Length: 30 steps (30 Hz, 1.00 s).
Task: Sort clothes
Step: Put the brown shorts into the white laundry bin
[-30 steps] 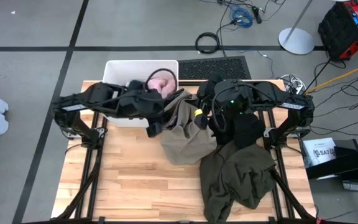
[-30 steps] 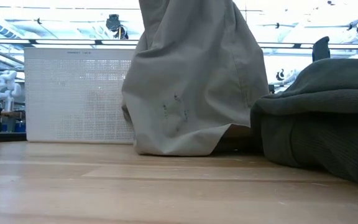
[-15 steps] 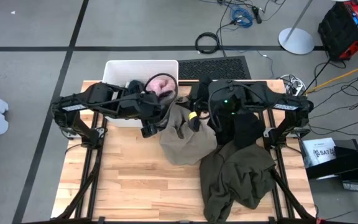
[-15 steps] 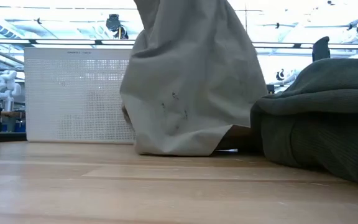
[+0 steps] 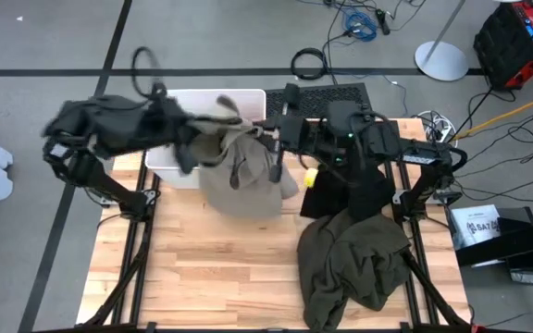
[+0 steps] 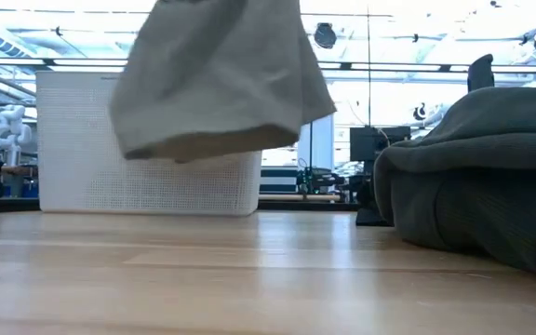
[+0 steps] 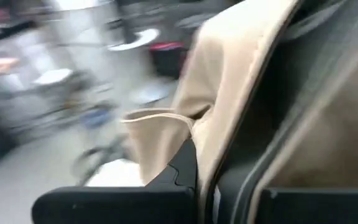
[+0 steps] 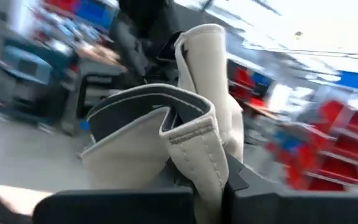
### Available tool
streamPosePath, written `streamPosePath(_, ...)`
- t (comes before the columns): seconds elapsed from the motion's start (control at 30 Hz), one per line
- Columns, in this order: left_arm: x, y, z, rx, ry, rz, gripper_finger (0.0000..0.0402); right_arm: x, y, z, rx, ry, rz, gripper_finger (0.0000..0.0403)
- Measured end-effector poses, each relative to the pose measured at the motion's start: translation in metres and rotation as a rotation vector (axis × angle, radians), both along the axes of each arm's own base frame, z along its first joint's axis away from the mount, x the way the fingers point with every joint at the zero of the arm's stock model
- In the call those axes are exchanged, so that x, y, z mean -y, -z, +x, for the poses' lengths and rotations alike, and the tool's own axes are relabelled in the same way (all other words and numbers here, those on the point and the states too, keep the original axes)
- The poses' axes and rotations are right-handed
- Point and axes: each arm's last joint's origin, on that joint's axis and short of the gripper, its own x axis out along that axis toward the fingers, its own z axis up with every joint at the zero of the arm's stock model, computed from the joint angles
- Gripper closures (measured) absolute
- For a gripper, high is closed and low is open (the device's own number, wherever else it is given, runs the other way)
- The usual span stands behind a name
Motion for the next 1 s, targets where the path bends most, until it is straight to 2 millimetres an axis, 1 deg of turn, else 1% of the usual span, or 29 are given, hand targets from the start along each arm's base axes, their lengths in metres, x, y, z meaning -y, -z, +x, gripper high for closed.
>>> streamPosePath(0.07,0.007,-0.003,-0.01,0.019,0.132,-0.072,0.0391,-0.007,0.001,-0.002,-0.024,-0.082,0.048,0.0399)
streamPosePath(0.13,0.016,0.002,-0.015,-0.015,0.202,-0.15,0.0391,-0.02,0.01,-0.004,-0.112,-0.132,0.097,0.0399)
streamPosePath(0.23,0.035,0.018,-0.016,-0.143,0.246,-0.239,0.0391,-0.047,0.036,0.003,-0.304,-0.185,0.166,0.04)
streamPosePath(0.3,0.054,0.034,-0.009,-0.242,0.27,-0.276,0.0391,-0.073,0.061,0.012,-0.412,-0.192,0.202,0.04)
streamPosePath(0.37,0.081,0.057,0.0,-0.335,0.299,-0.302,0.0391,-0.106,0.092,0.021,-0.495,-0.191,0.227,0.04)
streamPosePath(0.4,0.097,0.071,0.005,-0.386,0.314,-0.308,0.0391,-0.123,0.108,0.022,-0.53,-0.209,0.238,0.04)
streamPosePath(0.5,0.145,0.123,0.015,-0.526,0.321,-0.311,0.0392,-0.171,0.15,0.019,-0.562,-0.216,0.294,0.04)
streamPosePath(0.6,0.181,0.167,0.013,-0.589,0.289,-0.353,0.0392,-0.207,0.176,0.01,-0.483,-0.247,0.391,0.04)
streamPosePath(0.67,0.201,0.192,0.013,-0.594,0.284,-0.398,0.0392,-0.221,0.188,0.006,-0.417,-0.287,0.472,0.04)
streamPosePath(0.73,0.214,0.205,0.014,-0.598,0.315,-0.427,0.0392,-0.227,0.197,0.004,-0.37,-0.289,0.511,0.04)
streamPosePath(0.8,0.218,0.212,0.014,-0.591,0.301,-0.385,0.0392,-0.221,0.202,0.007,-0.357,-0.24,0.541,0.04)
streamPosePath(0.83,0.216,0.216,0.014,-0.587,0.268,-0.34,0.0392,-0.214,0.205,0.01,-0.365,-0.206,0.558,0.04)
streamPosePath(0.9,0.21,0.227,0.015,-0.593,0.205,-0.256,0.0392,-0.194,0.217,0.018,-0.389,-0.128,0.592,0.04)
streamPosePath(1.0,0.194,0.241,0.02,-0.628,0.139,-0.249,0.0392,-0.159,0.247,0.03,-0.462,-0.05,0.673,0.04)
